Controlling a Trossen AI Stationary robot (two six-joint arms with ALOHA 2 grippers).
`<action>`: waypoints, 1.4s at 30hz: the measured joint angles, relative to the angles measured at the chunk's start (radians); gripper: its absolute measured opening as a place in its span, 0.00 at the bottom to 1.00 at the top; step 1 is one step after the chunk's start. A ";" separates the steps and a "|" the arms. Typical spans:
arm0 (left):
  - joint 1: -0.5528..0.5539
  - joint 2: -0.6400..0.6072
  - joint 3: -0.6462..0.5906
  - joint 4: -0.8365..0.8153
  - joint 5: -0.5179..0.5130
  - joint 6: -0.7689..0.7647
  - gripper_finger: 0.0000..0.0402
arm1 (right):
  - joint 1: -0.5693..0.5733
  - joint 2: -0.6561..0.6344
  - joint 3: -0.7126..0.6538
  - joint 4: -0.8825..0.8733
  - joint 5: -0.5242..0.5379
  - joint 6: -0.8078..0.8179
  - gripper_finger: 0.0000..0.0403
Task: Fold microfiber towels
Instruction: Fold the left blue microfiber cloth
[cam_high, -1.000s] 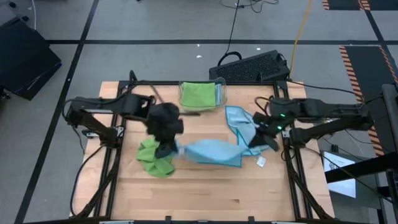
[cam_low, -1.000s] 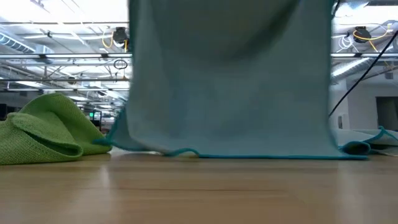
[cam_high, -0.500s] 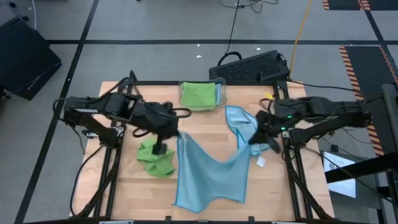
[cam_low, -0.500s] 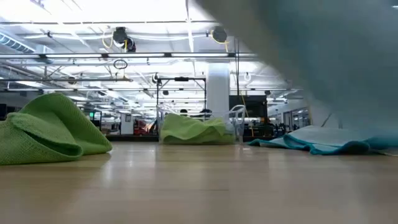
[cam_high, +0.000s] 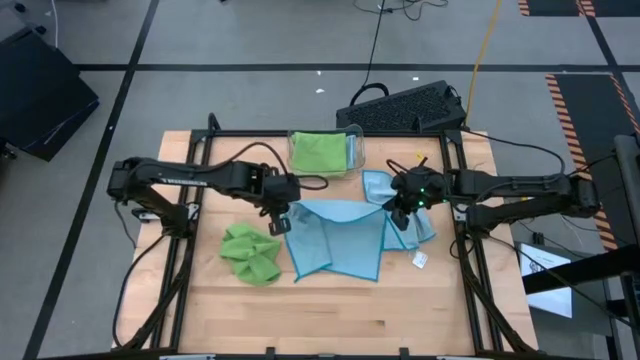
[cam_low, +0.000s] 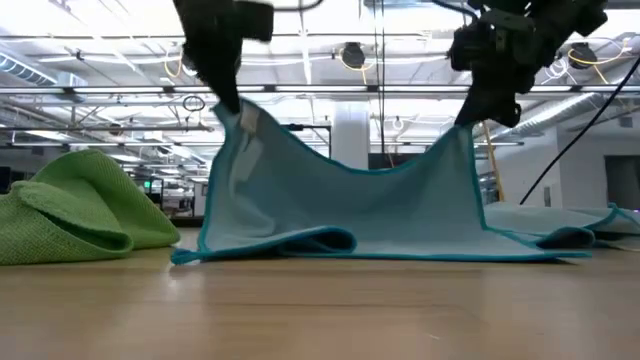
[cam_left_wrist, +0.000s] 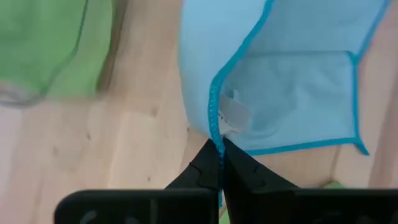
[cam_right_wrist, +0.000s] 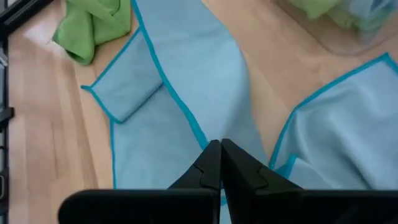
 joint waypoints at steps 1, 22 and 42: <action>0.001 0.000 -0.016 0.009 0.000 -0.015 0.03 | -0.004 0.000 -0.008 0.007 -0.004 0.005 0.00; 0.067 -0.168 -0.042 -0.086 -0.268 0.080 0.03 | -0.073 -0.048 -0.012 0.142 -0.131 0.166 0.00; 0.186 -0.232 -0.077 0.192 0.441 -0.063 0.02 | 0.017 -0.178 0.013 0.067 -0.542 0.401 0.00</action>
